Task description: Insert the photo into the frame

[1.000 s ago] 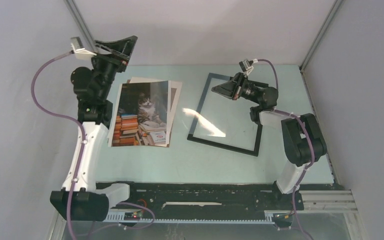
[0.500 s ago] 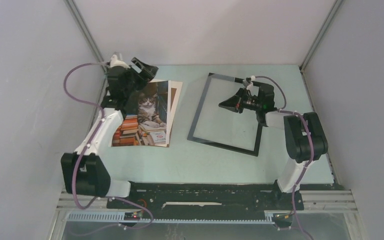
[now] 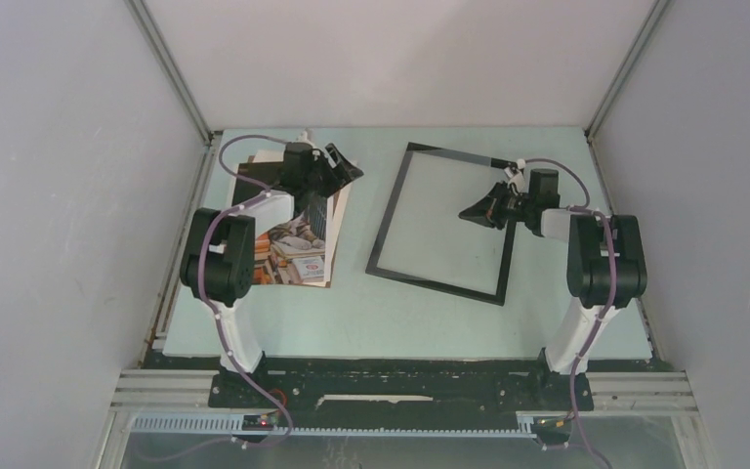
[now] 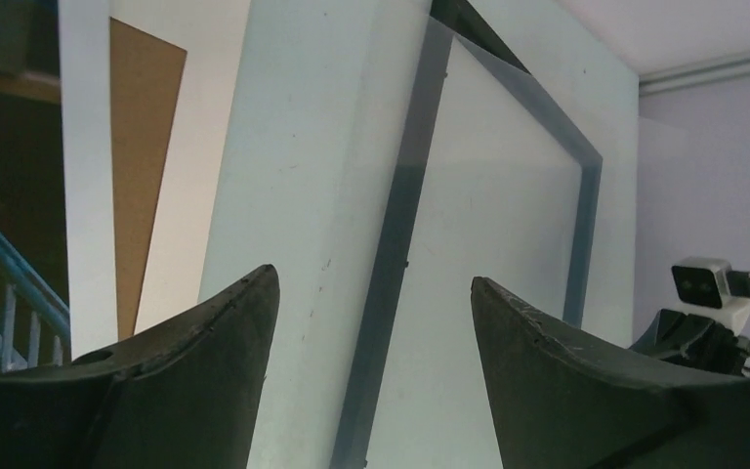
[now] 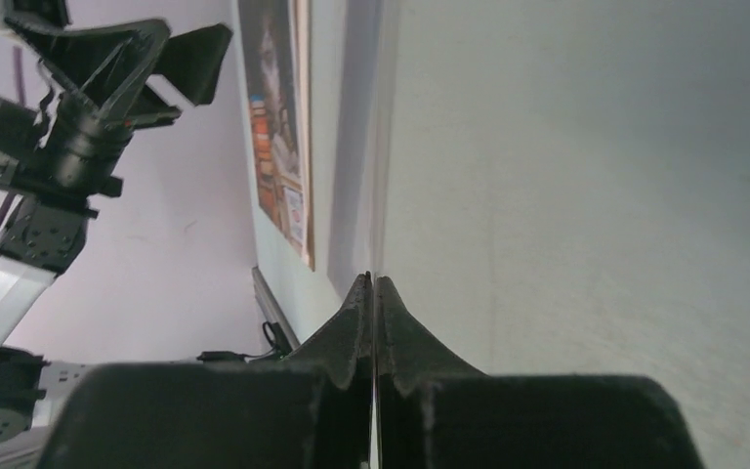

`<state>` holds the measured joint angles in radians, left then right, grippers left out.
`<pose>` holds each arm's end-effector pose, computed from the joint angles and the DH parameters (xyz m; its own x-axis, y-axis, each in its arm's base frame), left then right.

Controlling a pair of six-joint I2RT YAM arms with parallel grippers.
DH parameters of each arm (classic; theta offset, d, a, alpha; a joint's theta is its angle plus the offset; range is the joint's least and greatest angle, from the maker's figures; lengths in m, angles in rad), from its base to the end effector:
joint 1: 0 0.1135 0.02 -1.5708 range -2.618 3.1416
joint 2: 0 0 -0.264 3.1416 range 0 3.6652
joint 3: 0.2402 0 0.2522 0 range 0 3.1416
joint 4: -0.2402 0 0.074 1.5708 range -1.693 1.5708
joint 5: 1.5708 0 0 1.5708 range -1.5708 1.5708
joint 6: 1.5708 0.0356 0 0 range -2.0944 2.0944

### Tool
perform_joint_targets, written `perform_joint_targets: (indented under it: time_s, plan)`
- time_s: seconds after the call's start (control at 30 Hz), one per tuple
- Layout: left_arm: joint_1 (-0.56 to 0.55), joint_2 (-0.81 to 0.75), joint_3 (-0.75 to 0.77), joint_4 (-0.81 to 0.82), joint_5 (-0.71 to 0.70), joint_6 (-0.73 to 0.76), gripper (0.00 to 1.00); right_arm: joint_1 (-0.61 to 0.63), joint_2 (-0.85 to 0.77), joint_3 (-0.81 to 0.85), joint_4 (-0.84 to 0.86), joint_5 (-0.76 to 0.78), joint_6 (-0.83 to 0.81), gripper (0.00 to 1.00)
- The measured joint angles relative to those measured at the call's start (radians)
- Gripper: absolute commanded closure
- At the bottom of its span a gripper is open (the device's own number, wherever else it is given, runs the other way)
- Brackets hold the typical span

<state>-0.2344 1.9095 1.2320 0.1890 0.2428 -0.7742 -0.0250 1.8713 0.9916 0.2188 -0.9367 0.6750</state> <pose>0.4182 -0.1087 0.2048 -0.6284 -0.5477 -0.5525 -0.0103 0.7160 -0.6980 0.3762 0.0193 0.1568 -0.8671 0.3920 -0.3073 -0.1013 0.4652 0.8794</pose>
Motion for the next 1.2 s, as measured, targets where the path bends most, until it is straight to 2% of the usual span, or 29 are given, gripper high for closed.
perform_joint_targets:
  time_s: [0.27,0.5,0.67,1.2]
  plan:
    - [-0.025,0.017,0.093,-0.053,0.048,0.06,0.23,-0.039,0.0,0.001,-0.124,0.056,-0.103,1.0]
    - [-0.056,0.122,0.219,-0.105,0.06,0.086,0.29,-0.076,0.0,0.023,-0.236,0.087,-0.179,1.0]
    - [-0.068,0.175,0.232,-0.148,0.075,0.086,0.34,-0.1,0.0,0.029,-0.288,0.105,-0.213,1.0]
    - [-0.099,0.274,0.402,-0.275,0.102,0.098,0.52,-0.103,-0.012,0.029,-0.281,0.121,-0.246,1.0]
